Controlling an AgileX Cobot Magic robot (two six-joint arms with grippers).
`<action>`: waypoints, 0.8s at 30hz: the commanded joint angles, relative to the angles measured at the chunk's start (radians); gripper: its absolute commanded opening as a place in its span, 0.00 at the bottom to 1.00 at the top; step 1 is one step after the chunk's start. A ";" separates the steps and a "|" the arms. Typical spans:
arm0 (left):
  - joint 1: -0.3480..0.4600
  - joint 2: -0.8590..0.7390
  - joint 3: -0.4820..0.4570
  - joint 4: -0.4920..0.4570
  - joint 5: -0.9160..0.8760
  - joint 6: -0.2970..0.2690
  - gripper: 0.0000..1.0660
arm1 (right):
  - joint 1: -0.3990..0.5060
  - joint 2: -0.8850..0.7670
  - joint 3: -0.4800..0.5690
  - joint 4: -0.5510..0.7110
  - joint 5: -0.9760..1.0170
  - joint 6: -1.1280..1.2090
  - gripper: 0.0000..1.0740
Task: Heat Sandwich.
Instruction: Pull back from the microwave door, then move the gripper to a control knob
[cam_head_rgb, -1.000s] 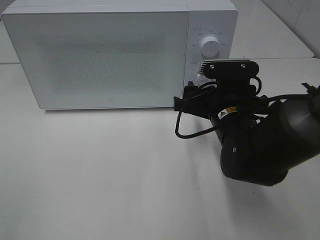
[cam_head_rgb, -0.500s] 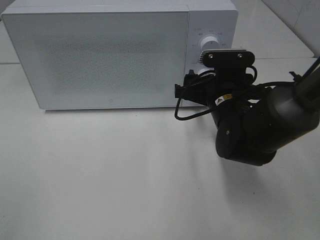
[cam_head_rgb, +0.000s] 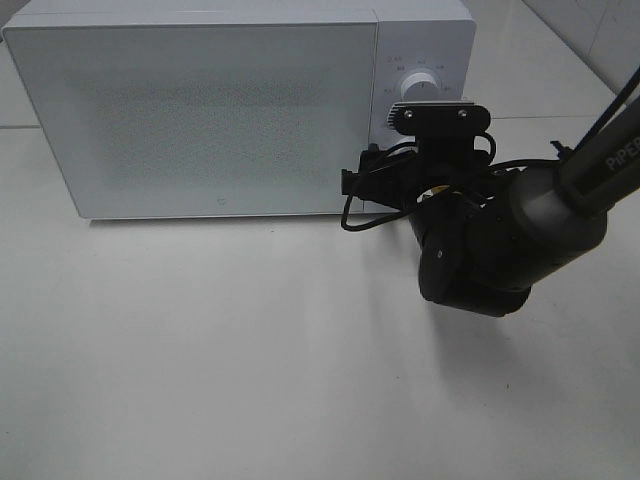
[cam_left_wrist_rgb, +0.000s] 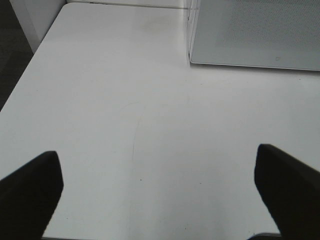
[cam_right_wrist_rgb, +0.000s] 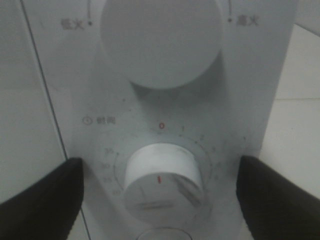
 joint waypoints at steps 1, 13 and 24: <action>0.002 -0.016 0.000 -0.005 -0.009 0.001 0.91 | -0.014 0.002 -0.023 -0.032 0.002 0.002 0.71; 0.002 -0.016 0.000 -0.005 -0.009 0.001 0.91 | -0.003 -0.011 -0.010 -0.005 -0.008 -0.007 0.69; 0.002 -0.016 0.000 -0.005 -0.009 0.001 0.91 | 0.011 -0.026 0.009 0.006 0.001 -0.009 0.69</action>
